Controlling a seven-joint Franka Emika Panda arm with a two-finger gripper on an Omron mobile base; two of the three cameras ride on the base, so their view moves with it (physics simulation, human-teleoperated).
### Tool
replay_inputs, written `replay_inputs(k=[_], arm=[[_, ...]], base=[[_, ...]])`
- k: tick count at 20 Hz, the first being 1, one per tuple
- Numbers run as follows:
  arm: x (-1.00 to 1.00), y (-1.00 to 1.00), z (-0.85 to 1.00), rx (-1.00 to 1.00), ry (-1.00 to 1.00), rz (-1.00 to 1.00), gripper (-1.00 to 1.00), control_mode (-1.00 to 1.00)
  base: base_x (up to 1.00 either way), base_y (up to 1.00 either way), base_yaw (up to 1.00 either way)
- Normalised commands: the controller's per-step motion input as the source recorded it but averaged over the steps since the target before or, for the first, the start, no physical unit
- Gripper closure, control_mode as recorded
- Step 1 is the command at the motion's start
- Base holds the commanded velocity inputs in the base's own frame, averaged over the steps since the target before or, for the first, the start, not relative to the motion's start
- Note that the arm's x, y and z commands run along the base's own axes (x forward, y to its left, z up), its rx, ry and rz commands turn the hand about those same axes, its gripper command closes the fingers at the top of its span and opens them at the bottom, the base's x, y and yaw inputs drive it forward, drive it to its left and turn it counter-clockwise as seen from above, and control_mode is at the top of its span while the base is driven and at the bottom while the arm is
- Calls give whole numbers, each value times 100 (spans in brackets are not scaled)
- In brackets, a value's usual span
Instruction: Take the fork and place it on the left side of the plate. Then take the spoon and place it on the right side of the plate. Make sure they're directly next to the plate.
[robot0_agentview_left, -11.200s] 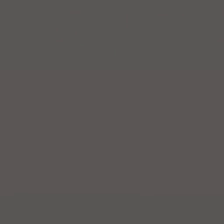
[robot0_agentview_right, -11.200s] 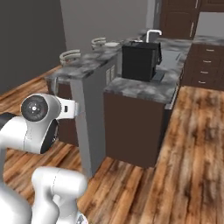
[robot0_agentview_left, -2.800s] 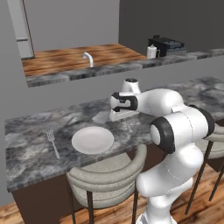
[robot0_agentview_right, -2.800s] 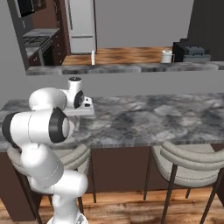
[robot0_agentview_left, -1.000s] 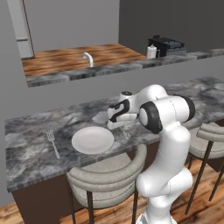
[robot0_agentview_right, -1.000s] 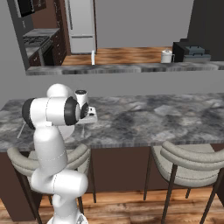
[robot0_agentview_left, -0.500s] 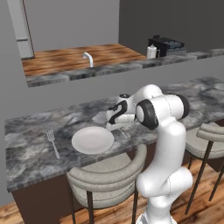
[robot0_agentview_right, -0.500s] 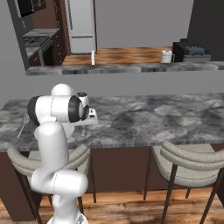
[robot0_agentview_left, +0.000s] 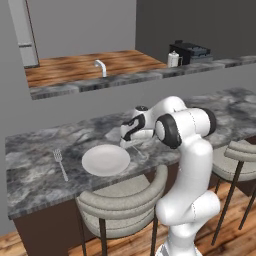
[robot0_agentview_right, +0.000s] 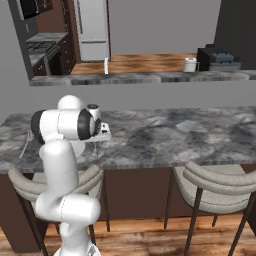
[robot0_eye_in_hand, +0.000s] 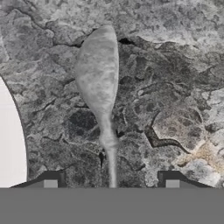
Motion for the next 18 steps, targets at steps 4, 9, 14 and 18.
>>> replay_inputs(k=[4, 9, 14, 18], arm=[[-15, 0, 44, 0, -2, 0, -100, -100], [-21, 0, 61, 0, -2, 0, -100, -100], [-29, 0, 68, 0, -1, 0, -100, -100], [-40, 0, 71, 0, -5, 0, -100, -100]], base=[[0, 0, 0], [0, 0, 0], [0, 0, 0], [0, 0, 0]])
